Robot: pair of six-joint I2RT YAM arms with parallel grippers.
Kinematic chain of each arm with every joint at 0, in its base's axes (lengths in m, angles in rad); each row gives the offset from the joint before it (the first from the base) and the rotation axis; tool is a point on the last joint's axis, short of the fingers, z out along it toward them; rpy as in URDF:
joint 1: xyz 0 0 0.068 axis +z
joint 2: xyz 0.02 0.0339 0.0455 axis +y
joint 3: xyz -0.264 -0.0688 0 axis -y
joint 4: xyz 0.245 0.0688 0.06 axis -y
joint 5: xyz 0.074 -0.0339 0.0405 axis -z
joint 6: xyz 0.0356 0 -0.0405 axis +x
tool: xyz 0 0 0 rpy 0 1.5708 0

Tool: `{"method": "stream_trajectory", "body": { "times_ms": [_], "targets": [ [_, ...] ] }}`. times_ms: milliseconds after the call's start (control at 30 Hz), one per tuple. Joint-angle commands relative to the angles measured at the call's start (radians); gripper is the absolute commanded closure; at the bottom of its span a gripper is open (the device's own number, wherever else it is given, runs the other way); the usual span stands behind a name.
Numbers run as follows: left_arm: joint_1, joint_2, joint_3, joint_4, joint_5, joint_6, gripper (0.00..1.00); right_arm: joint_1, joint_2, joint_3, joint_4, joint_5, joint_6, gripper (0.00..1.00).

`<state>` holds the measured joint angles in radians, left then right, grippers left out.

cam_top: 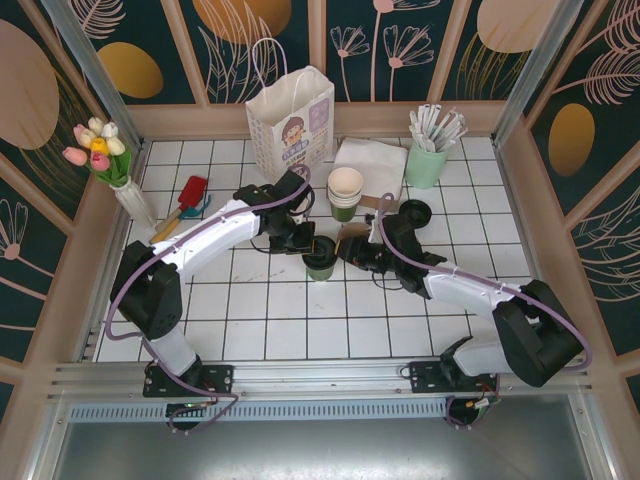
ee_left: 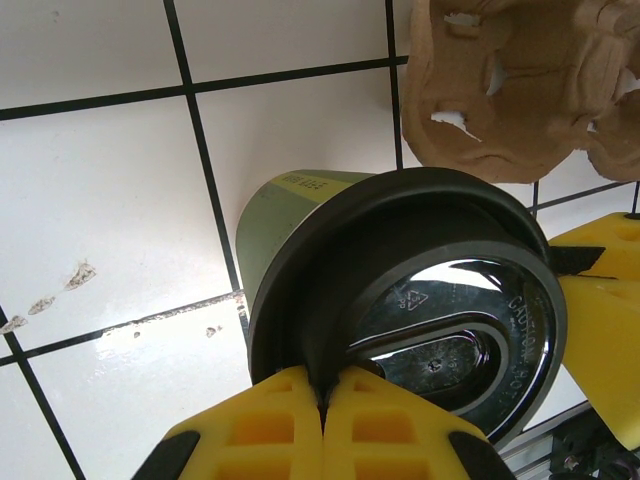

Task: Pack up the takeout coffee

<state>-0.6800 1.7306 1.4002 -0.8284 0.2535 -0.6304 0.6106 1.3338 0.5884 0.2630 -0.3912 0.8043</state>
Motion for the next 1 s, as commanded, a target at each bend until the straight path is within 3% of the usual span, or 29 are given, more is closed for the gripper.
{"method": "stream_trajectory", "body": {
  "times_ms": [0,167,733,967],
  "targets": [
    [-0.010,0.115,-0.070,-0.026,-0.028,0.050,1.00,0.003,0.029,-0.005,-0.165,0.087,-0.040,0.77],
    [-0.010,0.128,-0.094,0.002,0.019,0.041,1.00,0.006,0.038,-0.021,-0.184,0.106,-0.052,0.77],
    [-0.009,0.172,-0.283,0.025,-0.030,0.081,1.00,0.043,0.096,-0.130,-0.300,0.272,-0.134,0.77],
    [-0.002,0.143,-0.263,-0.015,-0.073,0.088,1.00,0.052,0.069,-0.104,-0.409,0.340,-0.156,0.77]
  ]
}}
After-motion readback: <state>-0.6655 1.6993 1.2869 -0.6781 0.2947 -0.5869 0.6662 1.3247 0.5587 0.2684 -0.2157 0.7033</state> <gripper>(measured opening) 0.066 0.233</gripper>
